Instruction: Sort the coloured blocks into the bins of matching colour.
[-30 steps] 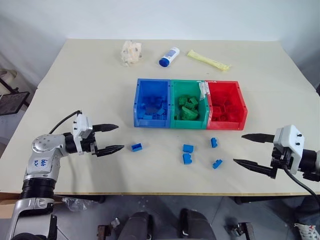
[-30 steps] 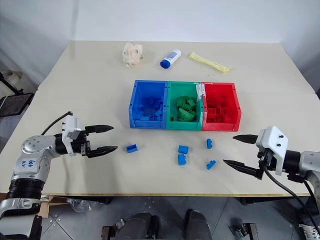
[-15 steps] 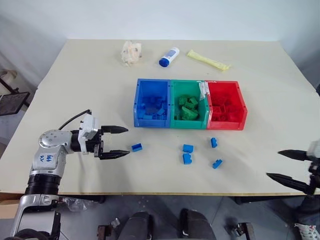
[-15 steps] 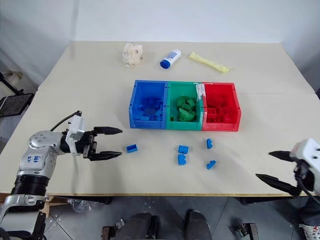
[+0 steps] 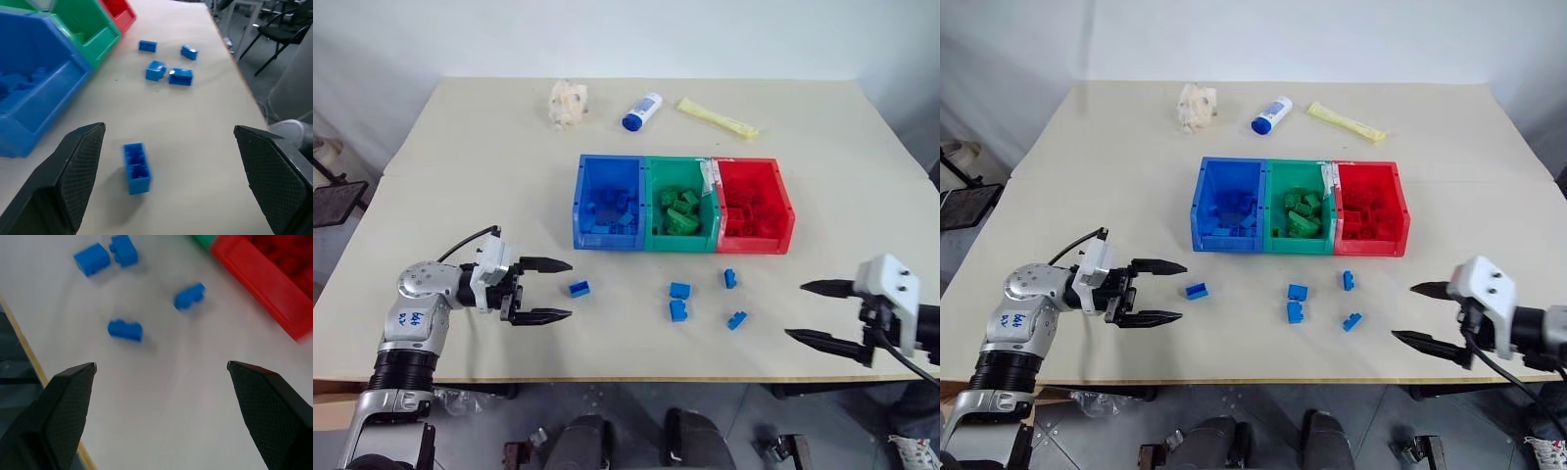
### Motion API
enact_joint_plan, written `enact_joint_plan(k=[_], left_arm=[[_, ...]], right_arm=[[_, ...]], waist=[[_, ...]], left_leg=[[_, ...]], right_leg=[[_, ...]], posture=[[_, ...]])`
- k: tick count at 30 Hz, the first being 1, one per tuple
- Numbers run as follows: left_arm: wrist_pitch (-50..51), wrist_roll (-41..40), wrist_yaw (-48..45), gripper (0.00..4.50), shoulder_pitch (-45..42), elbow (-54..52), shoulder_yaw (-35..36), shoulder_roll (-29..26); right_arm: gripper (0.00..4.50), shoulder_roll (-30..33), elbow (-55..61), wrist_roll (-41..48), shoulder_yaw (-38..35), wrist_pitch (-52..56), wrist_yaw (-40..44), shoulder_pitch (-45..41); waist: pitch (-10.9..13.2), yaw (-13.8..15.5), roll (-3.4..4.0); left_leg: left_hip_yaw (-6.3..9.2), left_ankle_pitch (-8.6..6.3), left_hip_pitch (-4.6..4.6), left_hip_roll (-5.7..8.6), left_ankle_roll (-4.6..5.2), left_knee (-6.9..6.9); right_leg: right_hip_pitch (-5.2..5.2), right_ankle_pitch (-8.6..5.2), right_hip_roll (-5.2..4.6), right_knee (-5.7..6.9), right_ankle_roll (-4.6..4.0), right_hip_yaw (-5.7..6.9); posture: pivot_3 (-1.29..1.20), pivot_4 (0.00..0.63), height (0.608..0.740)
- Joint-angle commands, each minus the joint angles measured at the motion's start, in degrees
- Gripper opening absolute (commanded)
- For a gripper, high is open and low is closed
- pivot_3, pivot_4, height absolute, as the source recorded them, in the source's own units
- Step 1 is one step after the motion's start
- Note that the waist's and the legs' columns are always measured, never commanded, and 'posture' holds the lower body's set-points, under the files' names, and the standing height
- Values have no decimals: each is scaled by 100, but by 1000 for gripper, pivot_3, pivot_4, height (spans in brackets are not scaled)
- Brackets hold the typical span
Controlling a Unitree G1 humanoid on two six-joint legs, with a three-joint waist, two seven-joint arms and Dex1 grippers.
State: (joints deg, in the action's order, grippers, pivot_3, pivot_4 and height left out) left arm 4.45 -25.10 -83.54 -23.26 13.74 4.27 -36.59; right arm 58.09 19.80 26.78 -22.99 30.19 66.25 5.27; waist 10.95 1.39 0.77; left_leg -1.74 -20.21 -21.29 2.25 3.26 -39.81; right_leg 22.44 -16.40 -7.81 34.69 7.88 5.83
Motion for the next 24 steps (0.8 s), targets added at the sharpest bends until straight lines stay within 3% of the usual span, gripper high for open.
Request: enact_joint_plan(k=[1, 7, 16, 19, 24], left_arm=[[187, -258, 62, 4471, 254, -553, 118, -96], [476, -420, 298, 4471, 629, -1034, 340, -311], [677, -524, 508, 4471, 904, -1336, 511, -429], [635, -537, 514, 4500, 936, -1339, 523, -429], [362, -502, 436, 4500, 928, -1186, 531, -390]], right_arm=[[4500, -82, -188, -115, 554, 2, -146, -378], [4500, -166, -488, -390, 1351, -281, -75, -614], [4500, -828, -1331, -930, 2282, -1012, -184, -1265], [3852, -918, -1401, -986, 2411, -1152, -170, -1306], [2170, -1003, -1354, -1018, 2448, -1188, -194, -1323]], waist=[[0, 7, 0], [0, 6, 0], [-2, -20, -3], [-4, -20, -5], [-4, -20, -5]], left_leg=[[5, 0, 0, 0, -1, -2], [25, -1, -9, 4, -2, -2], [18, -2, -2, 1, -4, -6], [19, -2, 0, 0, -4, -9], [19, -4, 0, -3, -7, -8]], right_leg=[[-1, 0, 0, 2, 0, 0], [-5, 0, -10, -5, -1, 2], [-6, -1, 13, 2, -2, 10], [-10, -1, 13, 2, -2, 10], [-8, -1, 13, 3, -3, 10]], posture=[[0, 150, 740], [0, 150, 740], [0, 150, 740], [0, 150, 740], [0, 150, 740]])
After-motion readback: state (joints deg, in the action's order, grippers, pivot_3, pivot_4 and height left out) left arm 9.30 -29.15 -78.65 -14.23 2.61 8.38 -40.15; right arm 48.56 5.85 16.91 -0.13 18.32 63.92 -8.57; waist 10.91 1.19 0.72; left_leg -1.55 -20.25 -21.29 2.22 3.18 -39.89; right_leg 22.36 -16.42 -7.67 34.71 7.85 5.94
